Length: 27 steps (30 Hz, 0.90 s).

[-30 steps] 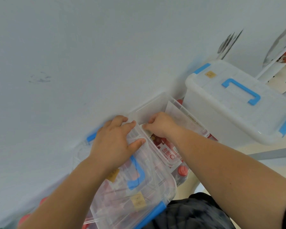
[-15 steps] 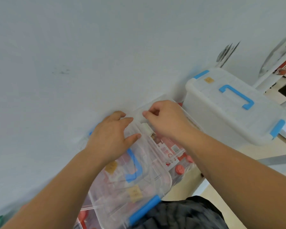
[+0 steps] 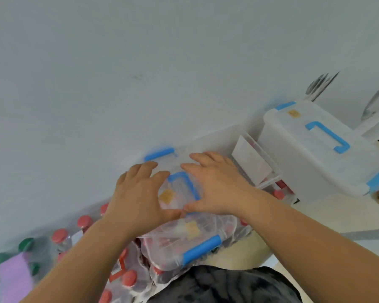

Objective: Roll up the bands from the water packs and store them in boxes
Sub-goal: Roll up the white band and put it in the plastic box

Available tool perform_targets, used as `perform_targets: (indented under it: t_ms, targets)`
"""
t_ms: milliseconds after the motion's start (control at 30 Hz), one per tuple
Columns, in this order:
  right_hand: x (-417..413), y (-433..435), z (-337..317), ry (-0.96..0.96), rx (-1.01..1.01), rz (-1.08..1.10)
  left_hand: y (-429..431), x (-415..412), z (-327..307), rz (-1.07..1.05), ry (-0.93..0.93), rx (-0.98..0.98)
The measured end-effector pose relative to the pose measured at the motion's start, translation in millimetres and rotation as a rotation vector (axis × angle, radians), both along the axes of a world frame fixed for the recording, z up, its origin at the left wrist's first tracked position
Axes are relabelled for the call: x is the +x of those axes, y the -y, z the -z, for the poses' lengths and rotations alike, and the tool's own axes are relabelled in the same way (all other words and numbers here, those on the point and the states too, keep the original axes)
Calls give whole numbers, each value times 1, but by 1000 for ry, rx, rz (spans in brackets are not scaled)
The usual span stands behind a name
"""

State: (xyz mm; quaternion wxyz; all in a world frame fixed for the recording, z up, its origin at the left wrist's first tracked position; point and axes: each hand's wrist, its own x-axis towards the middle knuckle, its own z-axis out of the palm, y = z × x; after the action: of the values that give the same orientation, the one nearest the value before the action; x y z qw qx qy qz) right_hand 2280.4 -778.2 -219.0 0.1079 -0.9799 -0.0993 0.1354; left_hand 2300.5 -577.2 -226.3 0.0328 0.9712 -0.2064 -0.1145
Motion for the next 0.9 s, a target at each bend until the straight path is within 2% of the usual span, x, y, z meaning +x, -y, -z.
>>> perform_targets:
  t_ms: [100, 200, 367, 467, 667, 900]
  targets:
    - [3, -2, -2, -185, -1, -109, -9, -5, 3, 34, -43, -36]
    - [1, -4, -3, -243, -26, -154, -21, -10, 5, -23, -37, -75]
    - [-6, -14, 1, -227, -100, -163, -40, -26, 3, -255, -30, -121]
    - [-10, -19, 2, -223, -141, -188, -42, -33, 3, -312, -68, -182]
    - [-12, -21, -6, -119, -140, -190, -36, -34, -1, -273, -5, -246]
    - [-24, 9, -18, 27, -118, -36, -5, -21, -28, -200, 123, -406]
